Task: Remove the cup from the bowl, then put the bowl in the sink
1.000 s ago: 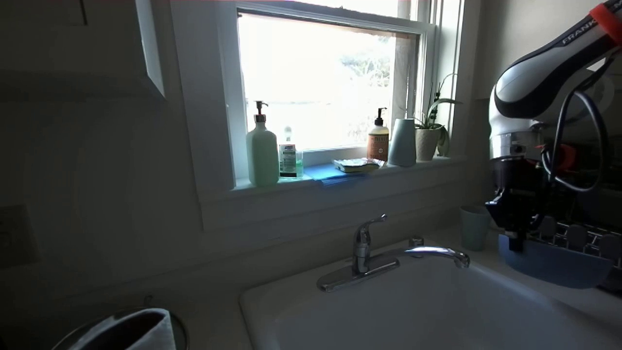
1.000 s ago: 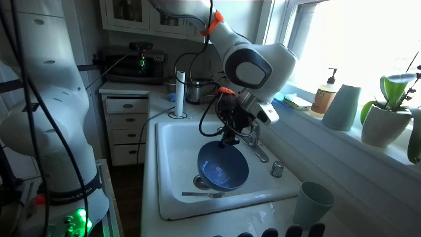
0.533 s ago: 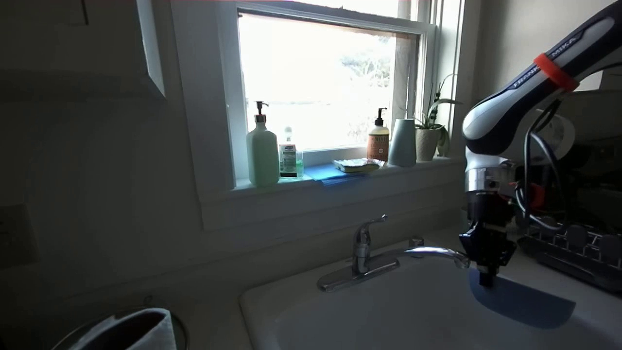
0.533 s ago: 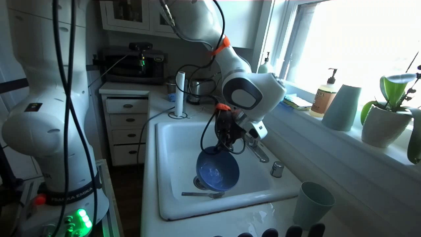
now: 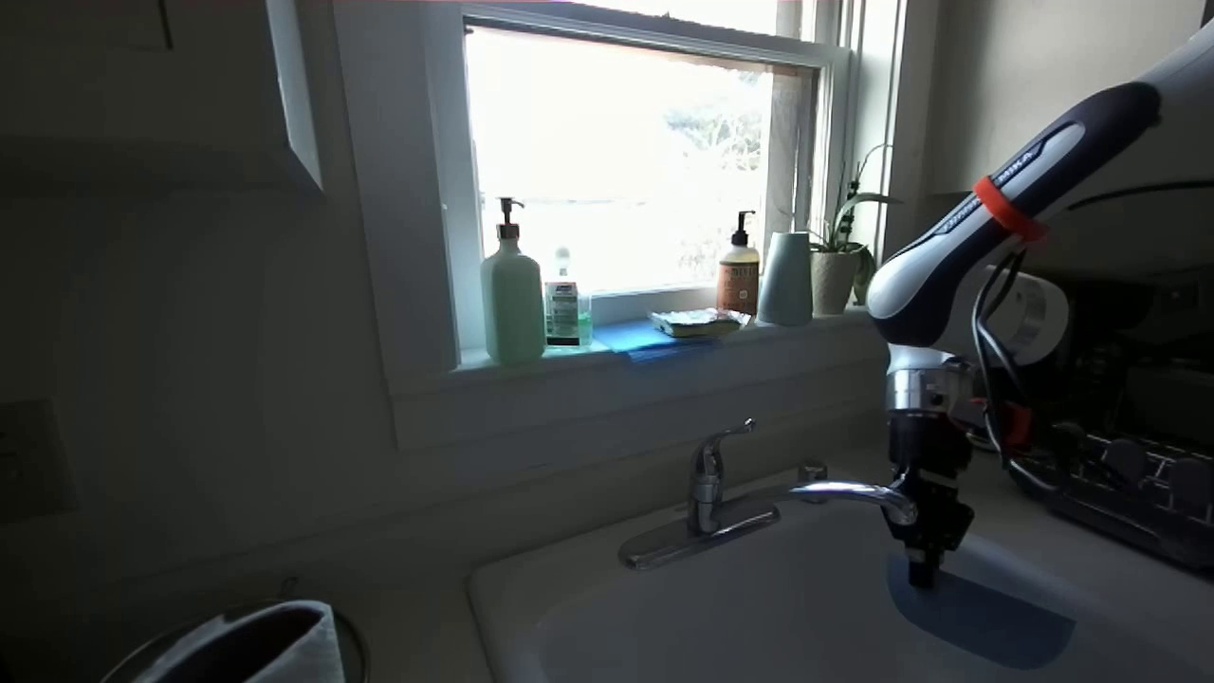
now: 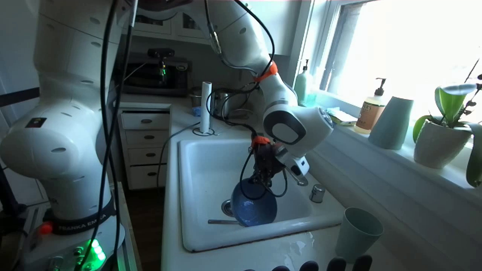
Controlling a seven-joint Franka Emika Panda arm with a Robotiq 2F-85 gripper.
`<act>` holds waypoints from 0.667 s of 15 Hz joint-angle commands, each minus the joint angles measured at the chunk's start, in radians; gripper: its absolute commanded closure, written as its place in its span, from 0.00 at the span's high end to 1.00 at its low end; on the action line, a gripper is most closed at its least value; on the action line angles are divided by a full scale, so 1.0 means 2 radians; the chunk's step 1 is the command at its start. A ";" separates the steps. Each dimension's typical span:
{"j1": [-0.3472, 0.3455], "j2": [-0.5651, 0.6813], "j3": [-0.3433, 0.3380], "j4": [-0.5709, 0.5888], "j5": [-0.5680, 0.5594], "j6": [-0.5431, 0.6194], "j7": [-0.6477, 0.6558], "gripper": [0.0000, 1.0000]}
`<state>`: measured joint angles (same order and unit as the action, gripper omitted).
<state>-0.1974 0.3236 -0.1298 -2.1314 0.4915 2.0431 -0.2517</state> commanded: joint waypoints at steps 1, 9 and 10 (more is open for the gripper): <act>-0.017 0.043 0.014 0.032 0.014 0.008 -0.028 0.01; -0.033 0.108 0.045 0.046 0.032 0.064 -0.042 0.01; -0.037 0.115 0.050 0.048 0.037 0.071 -0.042 0.01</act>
<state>-0.2344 0.5072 -0.0661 -2.0640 0.5148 2.1510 -0.3082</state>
